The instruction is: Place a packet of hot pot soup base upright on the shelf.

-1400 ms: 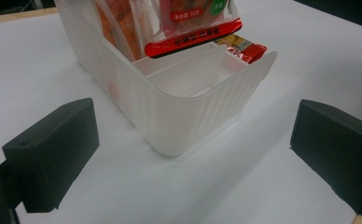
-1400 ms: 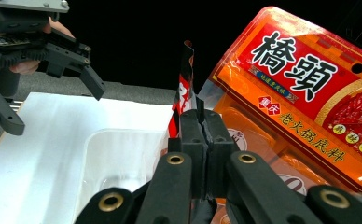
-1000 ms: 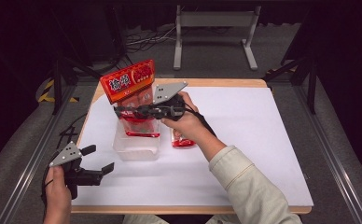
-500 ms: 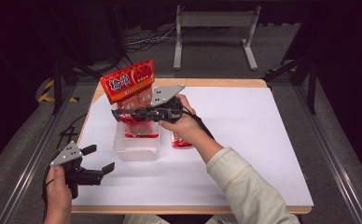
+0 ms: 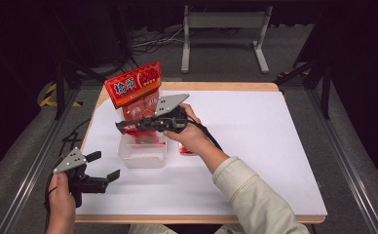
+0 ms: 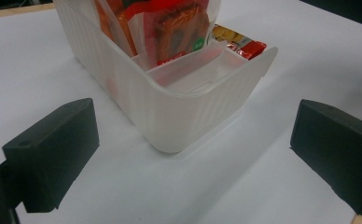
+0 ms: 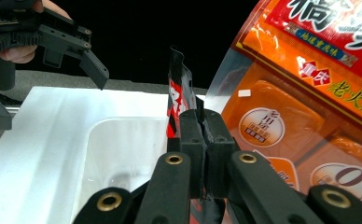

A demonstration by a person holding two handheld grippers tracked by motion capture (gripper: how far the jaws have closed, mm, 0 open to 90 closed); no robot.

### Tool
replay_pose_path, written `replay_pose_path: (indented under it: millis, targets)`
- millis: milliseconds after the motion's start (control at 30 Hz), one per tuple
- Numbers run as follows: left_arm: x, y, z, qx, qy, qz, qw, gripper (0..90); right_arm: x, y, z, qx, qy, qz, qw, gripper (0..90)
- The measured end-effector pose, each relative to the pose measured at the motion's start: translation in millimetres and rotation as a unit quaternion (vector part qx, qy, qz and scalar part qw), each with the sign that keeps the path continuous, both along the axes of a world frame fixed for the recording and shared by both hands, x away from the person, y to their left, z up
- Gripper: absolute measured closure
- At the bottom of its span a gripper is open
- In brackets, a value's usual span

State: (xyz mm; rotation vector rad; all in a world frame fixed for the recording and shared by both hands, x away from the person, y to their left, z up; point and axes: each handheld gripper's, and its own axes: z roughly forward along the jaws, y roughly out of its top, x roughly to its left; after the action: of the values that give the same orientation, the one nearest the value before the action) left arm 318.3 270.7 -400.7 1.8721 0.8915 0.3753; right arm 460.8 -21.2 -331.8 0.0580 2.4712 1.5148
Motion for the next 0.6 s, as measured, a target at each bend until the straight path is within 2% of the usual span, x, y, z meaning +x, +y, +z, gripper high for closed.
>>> replay_pose_path:
  millis: [333, 433, 567, 600]
  targets:
    - [1.6, -2.4, -1.1, 0.003, 0.001, -0.003, 1.0000, 1.9, 1.7, -7.8, -16.1, -0.012, 0.023, -0.016, 0.9995, 86.8]
    - [2.2, -3.3, -1.0, 0.003, 0.001, -0.002, 1.0000, 1.9, 2.9, -10.6, -20.5, -0.015, 0.035, -0.020, 0.9991, 84.8]
    - [3.0, -4.4, -1.3, 0.003, 0.003, -0.004, 1.0000, 1.9, 4.8, -12.3, -24.0, -0.020, 0.045, -0.030, 0.9983, 76.1]
    - [3.3, -4.5, -1.5, 0.003, 0.002, -0.004, 1.0000, 1.9, 5.3, -13.2, -23.9, -0.017, 0.055, -0.033, 0.9978, 71.0]
